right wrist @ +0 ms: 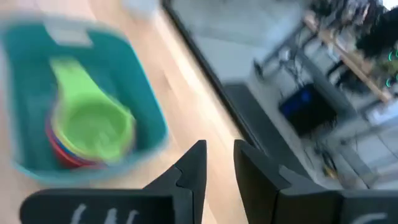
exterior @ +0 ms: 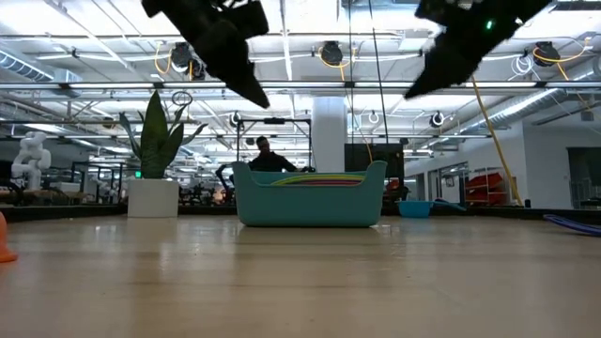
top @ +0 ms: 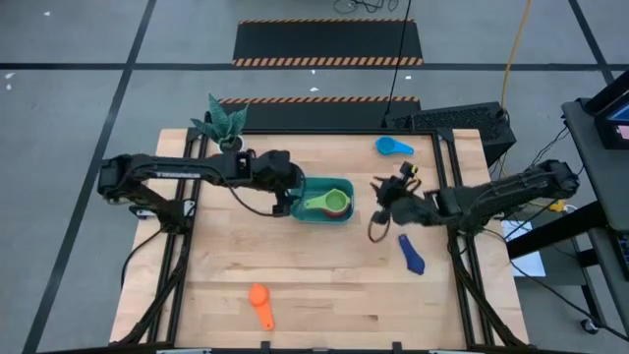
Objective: Nest measuring cups in basket
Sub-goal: Stack the light blue measuring cup on top of the green measuring cup inside the light blue bin
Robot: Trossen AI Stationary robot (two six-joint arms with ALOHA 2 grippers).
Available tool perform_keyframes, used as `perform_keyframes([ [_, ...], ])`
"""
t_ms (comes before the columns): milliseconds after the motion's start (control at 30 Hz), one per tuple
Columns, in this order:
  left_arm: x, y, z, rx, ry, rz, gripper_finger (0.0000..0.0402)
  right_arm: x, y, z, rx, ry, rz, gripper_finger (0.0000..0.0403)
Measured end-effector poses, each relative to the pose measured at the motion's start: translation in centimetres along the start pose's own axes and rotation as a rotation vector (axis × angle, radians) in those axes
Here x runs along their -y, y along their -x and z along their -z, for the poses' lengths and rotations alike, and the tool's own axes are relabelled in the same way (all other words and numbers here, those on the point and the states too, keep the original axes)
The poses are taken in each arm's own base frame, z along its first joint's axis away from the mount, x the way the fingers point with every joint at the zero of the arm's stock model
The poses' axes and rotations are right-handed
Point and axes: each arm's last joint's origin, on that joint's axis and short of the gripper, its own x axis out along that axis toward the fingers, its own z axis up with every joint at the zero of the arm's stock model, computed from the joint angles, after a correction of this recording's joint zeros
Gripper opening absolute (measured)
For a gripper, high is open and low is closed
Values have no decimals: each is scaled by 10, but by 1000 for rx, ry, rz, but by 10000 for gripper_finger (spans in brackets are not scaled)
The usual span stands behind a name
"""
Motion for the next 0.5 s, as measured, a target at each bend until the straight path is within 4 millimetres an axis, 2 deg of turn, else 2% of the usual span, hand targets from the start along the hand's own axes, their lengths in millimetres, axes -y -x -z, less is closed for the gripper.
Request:
perform_keyframes([
  [200, -7, 21, 3, 2, 64, -40, 228, 12, -27, 18, -220, 18, 24, 76],
  [367, -4, 21, 8, -59, 127, -23, 210, 15, -51, 33, -325, 57, 24, 76],
  [500, 5, 19, 16, -114, 157, 0, 198, 19, -72, 50, -380, 160, -20, 76],
])
